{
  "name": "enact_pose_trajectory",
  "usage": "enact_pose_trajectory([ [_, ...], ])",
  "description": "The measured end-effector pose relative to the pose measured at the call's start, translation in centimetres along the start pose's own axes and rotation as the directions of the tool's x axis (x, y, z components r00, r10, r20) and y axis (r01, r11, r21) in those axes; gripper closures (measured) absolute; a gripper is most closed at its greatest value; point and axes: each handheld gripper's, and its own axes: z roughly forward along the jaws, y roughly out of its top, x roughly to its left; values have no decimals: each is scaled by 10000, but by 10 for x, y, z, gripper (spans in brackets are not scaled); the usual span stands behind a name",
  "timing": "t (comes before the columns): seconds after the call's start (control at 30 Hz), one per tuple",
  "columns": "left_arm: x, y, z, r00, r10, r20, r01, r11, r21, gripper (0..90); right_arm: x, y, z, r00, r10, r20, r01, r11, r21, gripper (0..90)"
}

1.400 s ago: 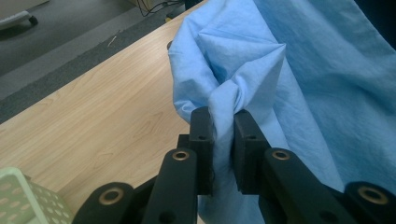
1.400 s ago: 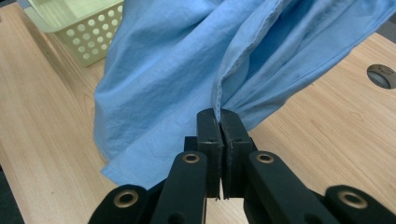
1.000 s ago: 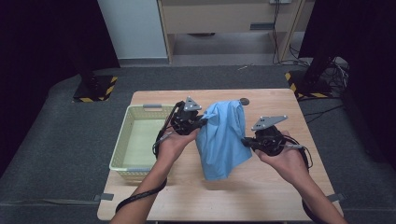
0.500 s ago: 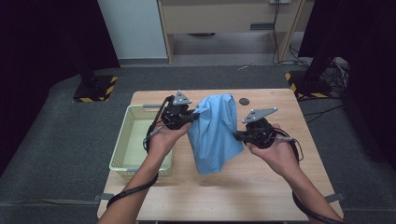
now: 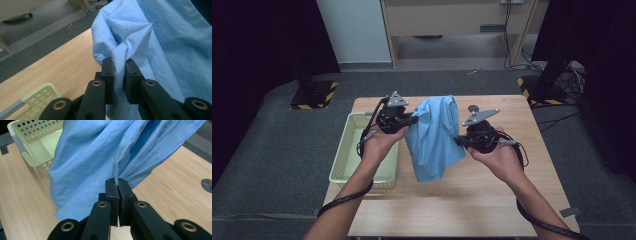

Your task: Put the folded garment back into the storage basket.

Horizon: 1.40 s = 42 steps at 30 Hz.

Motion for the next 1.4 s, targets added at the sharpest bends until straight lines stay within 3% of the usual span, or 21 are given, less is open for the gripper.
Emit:
enact_pose_trajectory([
  [0.9, 5, 1, -15, 9998, 20, -190, -22, 9999, -103, 806, 9, 13, -3, 9999, -156, -48, 154, 9996, -232, 884],
  [1.4, 20, -2, -35, 9988, -30, -486, 24, 9999, -125, 806, 18, 29, 7, 9992, -302, -246, 292, 9989, -370, 884],
])
